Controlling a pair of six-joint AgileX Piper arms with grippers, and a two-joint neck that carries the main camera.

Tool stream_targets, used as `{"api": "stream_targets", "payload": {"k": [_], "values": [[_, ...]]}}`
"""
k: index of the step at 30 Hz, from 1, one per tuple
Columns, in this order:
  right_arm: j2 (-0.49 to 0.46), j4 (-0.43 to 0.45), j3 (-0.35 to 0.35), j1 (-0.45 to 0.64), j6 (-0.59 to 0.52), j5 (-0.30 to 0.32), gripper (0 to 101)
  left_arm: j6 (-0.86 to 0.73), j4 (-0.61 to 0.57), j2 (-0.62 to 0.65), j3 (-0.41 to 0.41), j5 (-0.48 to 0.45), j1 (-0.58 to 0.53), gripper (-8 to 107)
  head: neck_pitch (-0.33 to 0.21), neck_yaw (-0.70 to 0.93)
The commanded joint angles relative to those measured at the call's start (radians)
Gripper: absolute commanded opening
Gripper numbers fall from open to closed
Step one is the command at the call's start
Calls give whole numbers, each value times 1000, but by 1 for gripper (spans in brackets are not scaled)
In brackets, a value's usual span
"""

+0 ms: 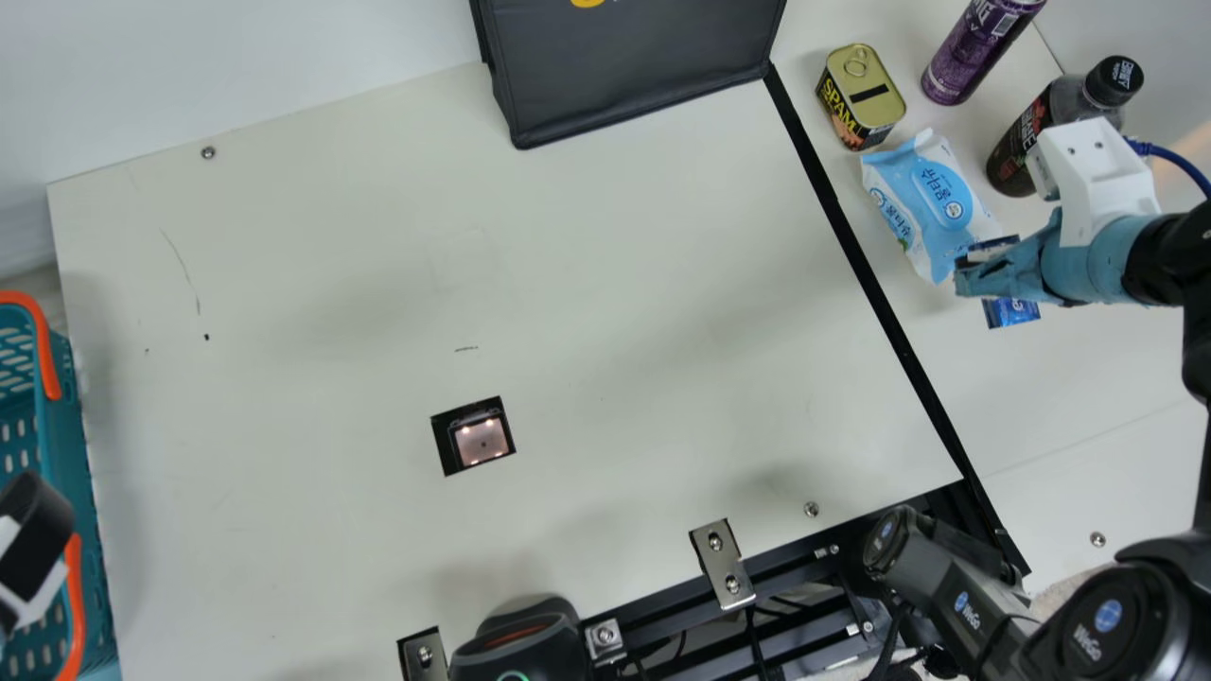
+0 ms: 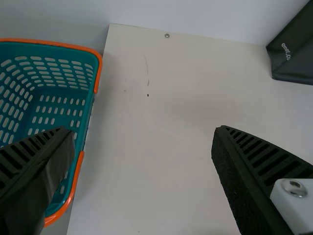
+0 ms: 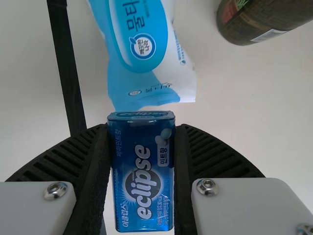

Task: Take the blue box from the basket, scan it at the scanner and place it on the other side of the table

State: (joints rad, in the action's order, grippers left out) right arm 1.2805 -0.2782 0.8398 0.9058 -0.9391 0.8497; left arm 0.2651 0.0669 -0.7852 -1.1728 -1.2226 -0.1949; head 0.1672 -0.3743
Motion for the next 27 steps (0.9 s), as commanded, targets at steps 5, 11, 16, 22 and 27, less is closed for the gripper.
{"api": "stream_targets", "payload": {"k": [5, 11, 16, 22, 27], "values": [[5, -44, -40, 52, -176, -1, 0, 0, 0, 0, 0, 0, 0, 90, -29, -2], [33, -69, -91, 84, -269, -35, 0, 0, 0, 0, 0, 0, 0, 90, -29, -2], [66, -78, -130, 99, -323, -81, 0, 0, 0, 0, 0, 0, 0, 90, -29, -2], [105, -87, -158, 108, -367, -135, 0, 0, 0, 0, 0, 0, 0, 90, -29, -2], [136, -113, -166, 117, -402, -166, 0, 0, 0, 0, 0, 0, 0, 90, -29, -2]]}}
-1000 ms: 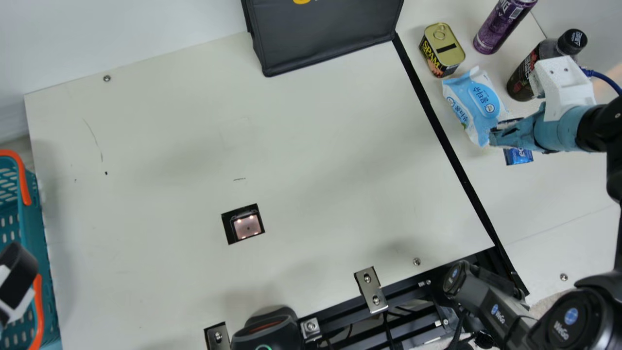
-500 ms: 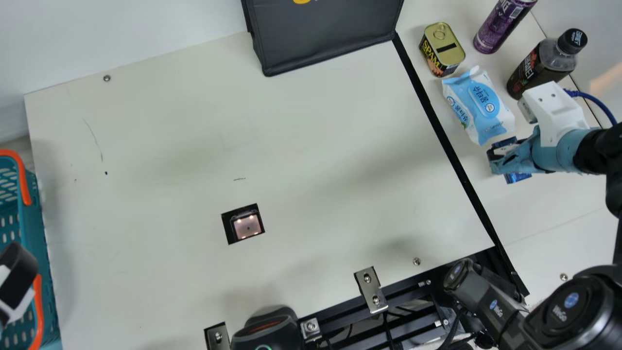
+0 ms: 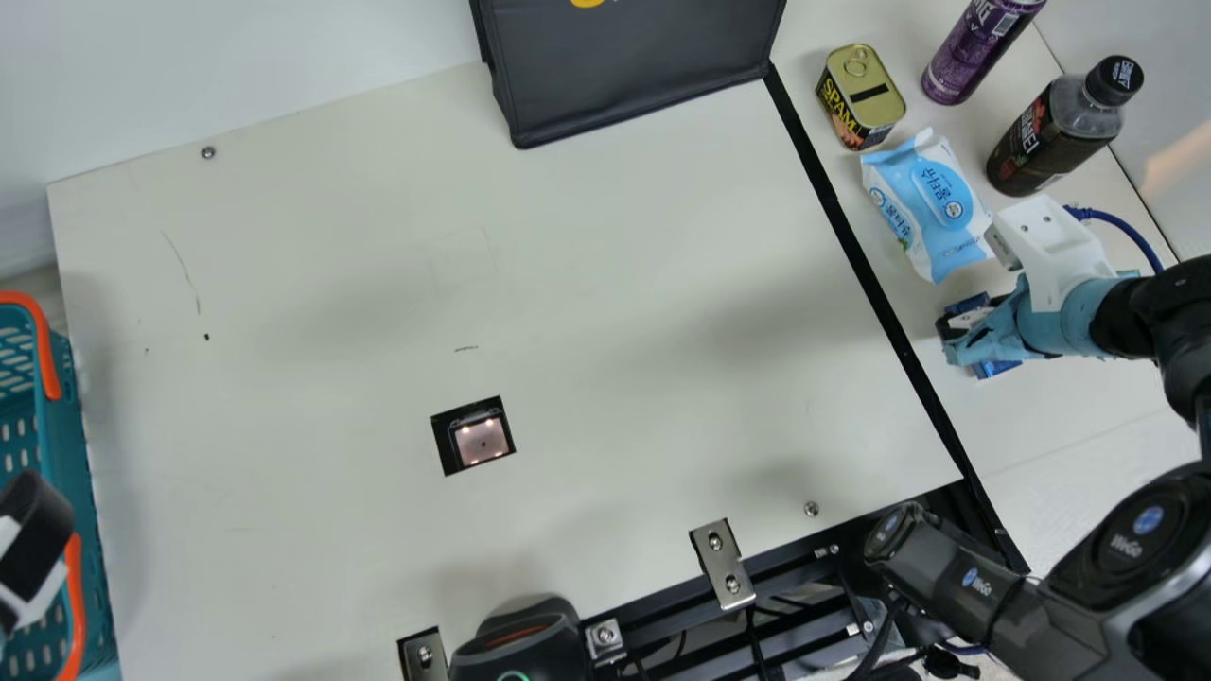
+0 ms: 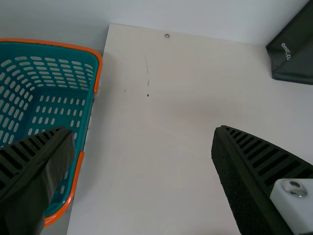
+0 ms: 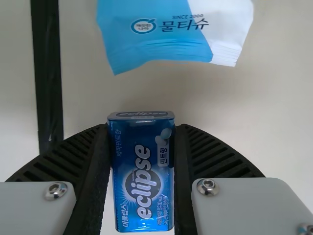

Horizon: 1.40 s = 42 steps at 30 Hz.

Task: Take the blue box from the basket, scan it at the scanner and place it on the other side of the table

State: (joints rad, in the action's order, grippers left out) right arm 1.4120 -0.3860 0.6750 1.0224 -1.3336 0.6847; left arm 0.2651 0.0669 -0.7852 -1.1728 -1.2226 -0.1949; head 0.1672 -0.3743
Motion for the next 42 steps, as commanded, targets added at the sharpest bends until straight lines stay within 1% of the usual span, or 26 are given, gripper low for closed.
{"api": "stream_targets", "payload": {"k": [1, 2, 11, 19, 26, 30, 33, 36, 39, 42], "values": [[10, -11, -1, 3, -14, -6, 0, 0, 0, 0, 0, 0, 0, 90, -29, -2], [15, -17, -2, 5, -21, -10, 0, 0, 0, 0, 0, 0, 0, 90, -29, -2], [38, -65, -5, 22, -72, -21, 30, 0, 0, 0, 0, 0, 0, 90, -29, -2], [39, -86, -10, 30, -91, -19, 57, 0, 0, 0, 0, 0, 0, 90, -29, -2], [20, -107, -14, 32, -102, -11, 80, 0, 0, 0, 0, 0, 0, 90, -29, -2], [-25, -133, -3, 29, -99, 18, 94, 0, 0, 0, 0, 0, 0, 90, -29, -2], [-76, -149, 22, 13, -70, 55, 95, 0, 0, 0, 0, 0, 0, 90, -29, -2], [-133, -153, 61, -22, -8, 91, 95, 0, 0, 0, 0, 0, 0, 90, -29, -2], [-185, -136, 109, -80, 90, 114, 95, 0, 0, 0, 0, 0, 0, 90, -29, -2], [-225, -91, 162, -156, 224, 123, 95, 0, 0, 0, 0, 0, 0, 90, -29, -2]]}}
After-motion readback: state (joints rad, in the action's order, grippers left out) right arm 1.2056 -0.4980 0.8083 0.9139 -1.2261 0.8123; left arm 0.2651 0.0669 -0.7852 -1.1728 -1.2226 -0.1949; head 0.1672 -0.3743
